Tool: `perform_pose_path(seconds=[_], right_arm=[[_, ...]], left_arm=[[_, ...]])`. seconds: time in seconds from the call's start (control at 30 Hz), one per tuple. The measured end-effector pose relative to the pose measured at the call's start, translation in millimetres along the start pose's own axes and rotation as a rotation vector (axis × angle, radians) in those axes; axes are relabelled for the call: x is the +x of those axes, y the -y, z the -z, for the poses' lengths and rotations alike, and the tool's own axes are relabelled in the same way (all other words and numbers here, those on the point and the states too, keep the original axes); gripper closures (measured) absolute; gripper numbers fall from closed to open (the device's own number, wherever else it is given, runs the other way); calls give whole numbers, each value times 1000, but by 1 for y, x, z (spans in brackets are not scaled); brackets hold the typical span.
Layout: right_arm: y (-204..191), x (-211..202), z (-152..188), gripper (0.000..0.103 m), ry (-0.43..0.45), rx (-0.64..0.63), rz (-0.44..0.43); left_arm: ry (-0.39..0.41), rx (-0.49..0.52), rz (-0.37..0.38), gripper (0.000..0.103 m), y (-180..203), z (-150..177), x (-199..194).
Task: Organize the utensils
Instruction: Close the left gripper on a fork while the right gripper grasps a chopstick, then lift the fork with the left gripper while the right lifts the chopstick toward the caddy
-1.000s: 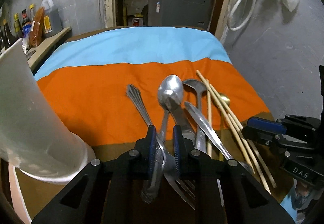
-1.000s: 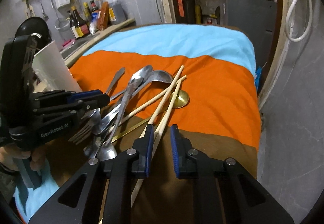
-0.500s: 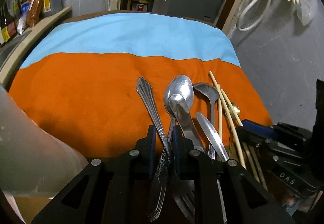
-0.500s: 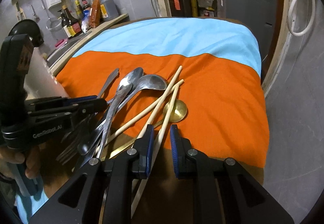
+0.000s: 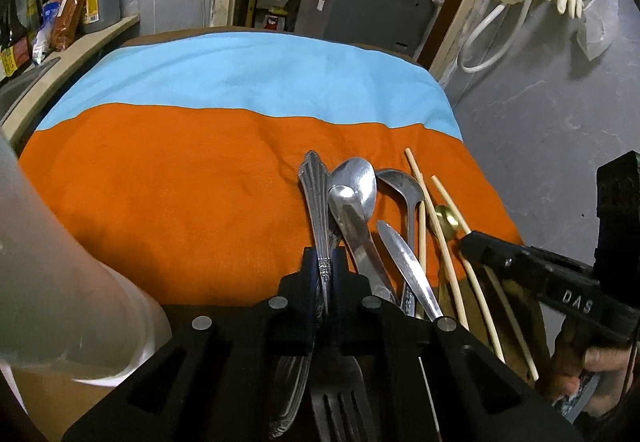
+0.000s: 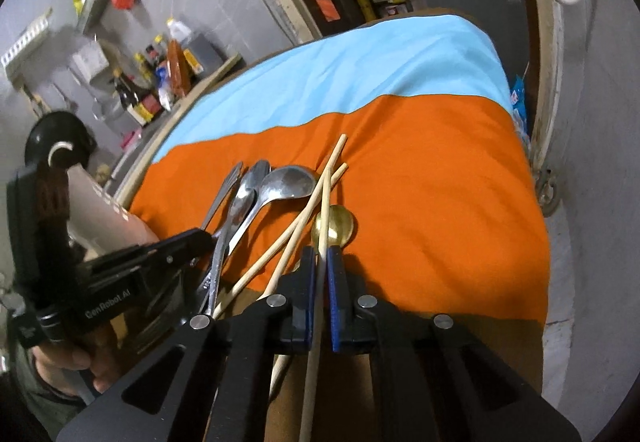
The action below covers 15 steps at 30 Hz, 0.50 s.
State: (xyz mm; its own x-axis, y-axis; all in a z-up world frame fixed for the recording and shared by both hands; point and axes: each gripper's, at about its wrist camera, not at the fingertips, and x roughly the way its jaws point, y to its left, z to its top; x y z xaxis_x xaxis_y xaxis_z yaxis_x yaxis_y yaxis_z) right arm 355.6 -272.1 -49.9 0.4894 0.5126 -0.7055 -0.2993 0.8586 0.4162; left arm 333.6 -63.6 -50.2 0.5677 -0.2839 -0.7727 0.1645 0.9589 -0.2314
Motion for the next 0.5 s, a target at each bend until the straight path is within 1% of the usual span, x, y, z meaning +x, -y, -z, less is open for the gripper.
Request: perform_pose_path(seconds=[0.17,0.23,0.3,0.37,0.5], right_arm=[[4,-10,5,99,20,15,-15],[3,-13,5,99,24,14,-15],[3,-16,7,99,36,15,-26],[3,-23,10,100,61,8,-37],[-8,-41,17,100,174,-24,-75]], left_arm=[[11,31,33,100,8,6,-12],[4,27,48,100,9,10,-14],[18,26,65,100,11,14,-19],[56,35,80,100,13,16,-28],[173,62,99,100,17,22,-52]])
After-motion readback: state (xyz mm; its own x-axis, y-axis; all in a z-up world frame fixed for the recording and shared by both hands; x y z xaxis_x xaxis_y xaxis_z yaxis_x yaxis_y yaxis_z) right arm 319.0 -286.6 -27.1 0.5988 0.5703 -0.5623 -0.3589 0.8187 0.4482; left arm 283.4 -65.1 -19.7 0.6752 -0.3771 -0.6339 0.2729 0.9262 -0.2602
